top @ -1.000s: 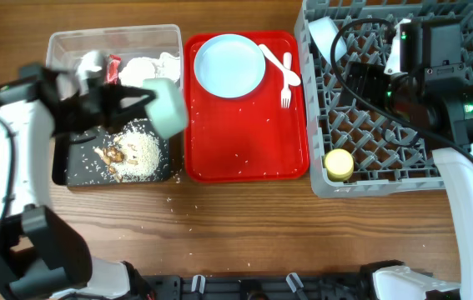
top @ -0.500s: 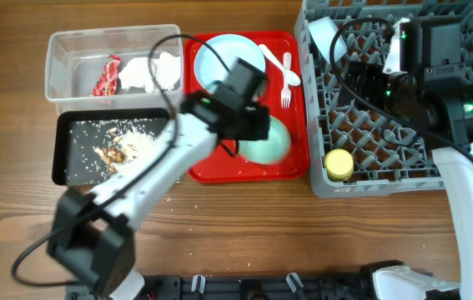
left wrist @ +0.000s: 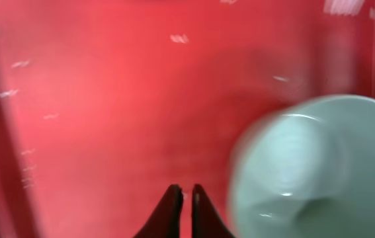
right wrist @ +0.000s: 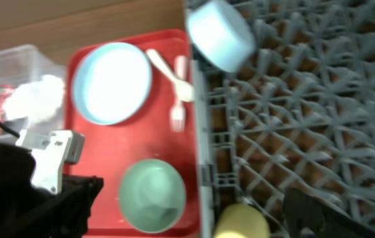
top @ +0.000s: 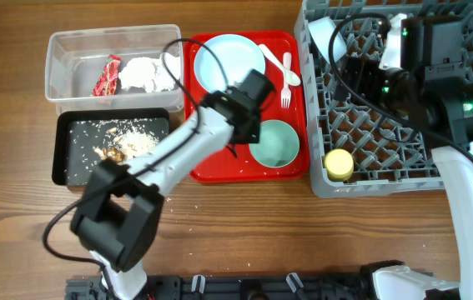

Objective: Sort waste into correct bins and load items into the dishwasher rack
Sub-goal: 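Set the emptied green bowl back on the red tray with the left gripper, then grasp the green bowl with the right gripper and lift it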

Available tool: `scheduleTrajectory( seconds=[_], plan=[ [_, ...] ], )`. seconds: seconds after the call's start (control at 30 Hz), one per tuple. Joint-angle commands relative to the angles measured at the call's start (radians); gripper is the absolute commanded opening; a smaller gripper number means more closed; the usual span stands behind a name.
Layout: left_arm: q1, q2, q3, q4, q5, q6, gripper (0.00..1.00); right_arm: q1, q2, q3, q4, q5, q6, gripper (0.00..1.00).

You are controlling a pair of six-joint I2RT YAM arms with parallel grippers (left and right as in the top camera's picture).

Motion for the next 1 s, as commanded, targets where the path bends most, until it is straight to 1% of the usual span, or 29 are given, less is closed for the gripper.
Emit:
scheduleTrajectory(
  seconds=[0.0,0.07,0.13,0.17,0.23,0.3,0.33,0.4,0.43,0.5,0.57,0.7,0.73,0.8,0.87,0.9,0.93,0.97],
  plan=[
    [0.151,-0.158,0.062,-0.065,0.099,-0.012,0.22,0.038,0.065,-0.039,0.015,-0.103,0.037,0.93],
    [0.230,-0.225,0.063,-0.084,0.142,-0.011,0.42,0.085,0.110,-0.058,0.012,-0.107,0.026,0.93],
    [0.304,-0.280,0.063,-0.100,0.152,-0.011,0.58,0.144,0.159,-0.071,0.012,-0.106,-0.030,0.93],
    [0.340,-0.303,0.063,-0.105,0.152,-0.011,0.69,0.175,0.190,-0.073,0.011,-0.105,-0.063,0.91],
    [0.397,-0.329,0.063,-0.110,0.152,-0.011,0.79,0.229,0.248,-0.073,0.010,-0.062,-0.111,0.88],
    [0.441,-0.336,0.063,-0.118,0.152,-0.011,0.93,0.259,0.305,-0.073,0.011,0.032,-0.122,0.88],
    [0.460,-0.335,0.063,-0.129,0.152,-0.011,1.00,0.264,0.342,-0.073,0.012,0.077,-0.138,0.86],
    [0.475,-0.332,0.063,-0.139,0.151,-0.011,1.00,0.264,0.391,-0.073,0.016,0.108,-0.195,0.78],
    [0.478,-0.332,0.063,-0.142,0.151,-0.008,1.00,0.263,0.415,-0.073,0.021,0.128,-0.210,0.76],
    [0.480,-0.332,0.063,-0.142,0.151,-0.007,1.00,0.263,0.475,-0.073,0.044,0.170,-0.244,0.74],
    [0.480,-0.332,0.063,-0.142,0.151,-0.007,1.00,0.263,0.522,-0.073,0.070,0.169,-0.279,0.73],
    [0.480,-0.332,0.063,-0.142,0.151,-0.007,1.00,0.263,0.614,-0.076,0.117,0.169,-0.309,0.66],
    [0.479,-0.332,0.063,-0.142,0.151,-0.007,1.00,0.263,0.637,-0.076,0.129,0.169,-0.310,0.60],
    [0.480,-0.332,0.063,-0.142,0.151,-0.007,1.00,0.262,0.660,-0.076,0.140,0.163,-0.309,0.52],
    [0.480,-0.332,0.063,-0.142,0.151,-0.007,1.00,0.262,0.673,-0.078,0.150,0.151,-0.309,0.48],
    [0.480,-0.332,0.063,-0.142,0.151,-0.007,1.00,0.262,0.676,-0.084,0.161,0.140,-0.308,0.43],
    [0.480,-0.332,0.063,-0.142,0.151,-0.007,1.00,0.262,0.676,-0.092,0.171,0.129,-0.308,0.34],
    [0.480,-0.332,0.063,-0.142,0.151,-0.007,1.00,0.262,0.676,-0.098,0.180,0.122,-0.308,0.30]
  ],
)
